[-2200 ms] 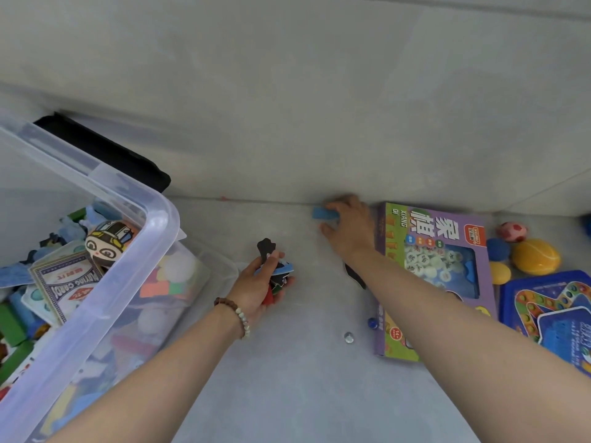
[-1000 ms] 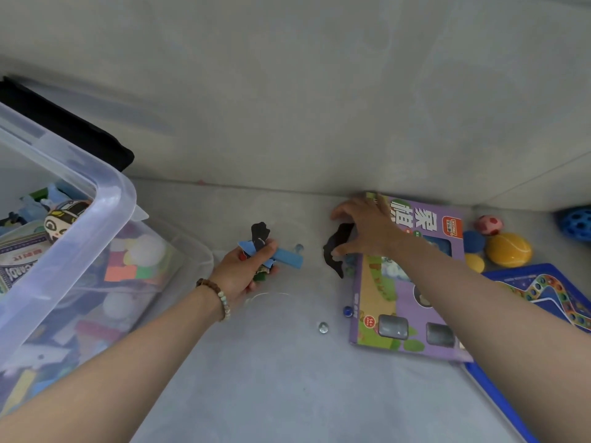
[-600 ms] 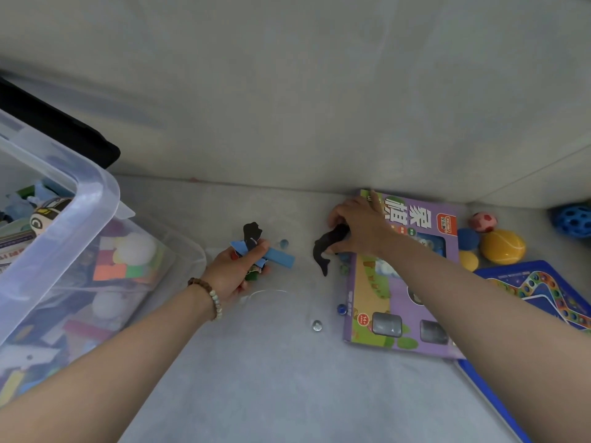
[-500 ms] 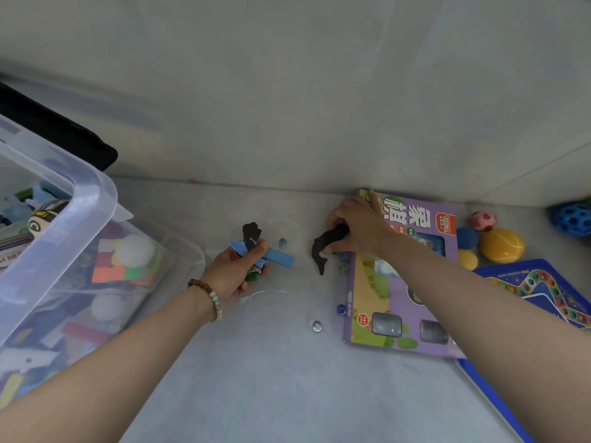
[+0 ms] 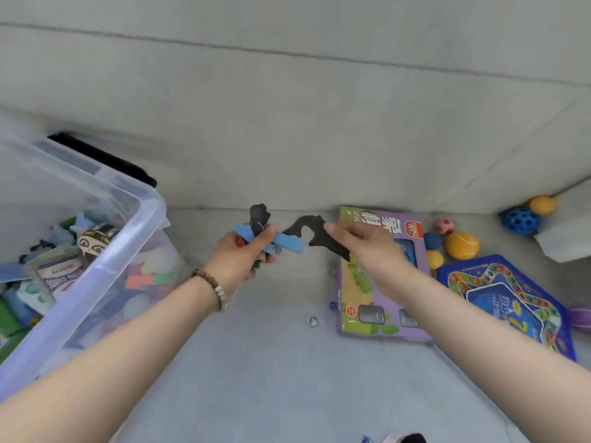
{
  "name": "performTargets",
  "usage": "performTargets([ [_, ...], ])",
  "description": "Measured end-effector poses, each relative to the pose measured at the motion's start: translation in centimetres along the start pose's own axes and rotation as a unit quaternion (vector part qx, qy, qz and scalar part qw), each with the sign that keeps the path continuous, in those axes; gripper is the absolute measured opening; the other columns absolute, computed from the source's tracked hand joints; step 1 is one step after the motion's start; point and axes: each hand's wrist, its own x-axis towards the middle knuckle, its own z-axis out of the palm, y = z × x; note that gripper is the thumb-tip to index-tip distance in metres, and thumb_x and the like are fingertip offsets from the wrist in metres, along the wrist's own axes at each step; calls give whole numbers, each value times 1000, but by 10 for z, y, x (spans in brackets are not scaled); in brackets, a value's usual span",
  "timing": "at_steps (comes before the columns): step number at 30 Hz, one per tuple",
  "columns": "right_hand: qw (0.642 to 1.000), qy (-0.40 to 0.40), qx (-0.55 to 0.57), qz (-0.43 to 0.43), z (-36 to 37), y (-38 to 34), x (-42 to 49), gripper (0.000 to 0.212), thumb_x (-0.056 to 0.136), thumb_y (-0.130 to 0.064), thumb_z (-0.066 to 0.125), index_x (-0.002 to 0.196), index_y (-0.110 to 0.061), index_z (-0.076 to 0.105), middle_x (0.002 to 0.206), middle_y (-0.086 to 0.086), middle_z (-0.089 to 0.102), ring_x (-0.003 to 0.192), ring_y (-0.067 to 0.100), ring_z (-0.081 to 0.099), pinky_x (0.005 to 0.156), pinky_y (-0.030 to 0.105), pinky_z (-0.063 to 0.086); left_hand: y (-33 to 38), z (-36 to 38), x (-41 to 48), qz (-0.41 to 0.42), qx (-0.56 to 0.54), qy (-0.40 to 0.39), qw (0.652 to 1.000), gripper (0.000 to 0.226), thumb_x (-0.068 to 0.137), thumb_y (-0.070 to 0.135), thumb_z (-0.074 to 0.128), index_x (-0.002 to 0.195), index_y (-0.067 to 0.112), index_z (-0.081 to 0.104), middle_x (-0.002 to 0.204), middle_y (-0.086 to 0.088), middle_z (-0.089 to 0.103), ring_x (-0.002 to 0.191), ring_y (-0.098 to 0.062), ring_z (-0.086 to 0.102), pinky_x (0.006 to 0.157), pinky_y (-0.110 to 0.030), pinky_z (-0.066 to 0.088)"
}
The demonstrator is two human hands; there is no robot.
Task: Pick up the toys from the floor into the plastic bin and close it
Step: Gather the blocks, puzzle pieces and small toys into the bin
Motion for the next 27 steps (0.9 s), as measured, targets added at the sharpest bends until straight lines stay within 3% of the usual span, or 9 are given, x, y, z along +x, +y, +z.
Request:
performTargets([
  [4, 999, -18, 47, 18, 12, -41, -51, 23, 85, -29, 66, 94, -9, 72, 85, 1, 70, 69, 7, 62, 70, 16, 48, 33, -23, -50, 36, 29, -28, 999, 30, 84, 45, 60, 83, 15, 61, 55, 9, 55, 60, -4, 62, 44, -15, 32],
  [11, 990, -110, 83, 12, 77, -129, -110, 28, 87, -24, 65, 104, -2, 68, 74, 0, 64, 54, 9, 63, 57, 13, 54, 80, -130, -131, 91, 48, 1, 995, 35, 84, 45, 59, 86, 11, 64, 50, 10, 54, 54, -2, 62, 45, -17, 27],
  [15, 983, -158, 89, 22, 153, -155, -121, 28, 87, -21, 65, 108, -2, 67, 85, 7, 66, 63, 14, 63, 57, 16, 54, 80, -205, -153, 34, 16, 58, 998, 40, 81, 50, 61, 93, 12, 62, 60, 4, 62, 62, -10, 66, 42, -18, 39],
  [17, 988, -139, 58, 12, 184, -153, -118, 29, 87, -23, 66, 108, -3, 65, 100, 13, 67, 81, 23, 65, 69, 25, 55, 72, -233, -159, -26, 33, 58, 997, 56, 71, 67, 59, 93, 15, 59, 75, 0, 62, 67, -14, 64, 57, -25, 54],
  [18, 993, -117, 34, 5, 194, -150, -115, 33, 85, -24, 67, 110, -3, 64, 105, 13, 67, 89, 24, 64, 76, 29, 53, 65, -244, -160, -60, 90, 57, 992, 71, 63, 79, 55, 99, 18, 57, 87, -3, 58, 77, -17, 61, 70, -32, 52],
  [20, 997, -77, 4, -11, 199, -144, -109, 39, 83, -27, 70, 115, -6, 62, 106, 8, 65, 93, 19, 60, 81, 28, 48, 53, -260, -161, -95, 213, 82, 969, 95, 66, 85, 41, 135, 19, 40, 131, -8, 48, 117, -26, 49, 98, -41, 39],
  [21, 998, -67, 0, -20, 195, -142, -107, 39, 83, -27, 70, 115, -7, 62, 105, 5, 64, 92, 16, 58, 79, 25, 46, 51, -263, -161, -87, 241, 103, 961, 100, 72, 81, 37, 147, 17, 22, 150, -7, 30, 134, -27, 35, 108, -42, 29],
  [23, 997, -61, -15, -36, 175, -138, -102, 32, 84, -26, 68, 111, -10, 63, 102, 4, 63, 90, 14, 56, 70, 20, 45, 55, -257, -158, -31, 259, 109, 959, 98, 77, 75, 35, 150, 16, 10, 157, -3, 15, 142, -23, 23, 114, -40, 20],
  [27, 996, -40, -69, -29, 107, -122, -92, 14, 86, -27, 66, 94, -16, 62, 96, 8, 61, 86, 18, 52, 69, 25, 44, 80, -215, -147, 95, 271, 76, 955, 83, 80, 66, 45, 144, 16, 29, 150, 0, 33, 136, -17, 35, 112, -35, 28],
])
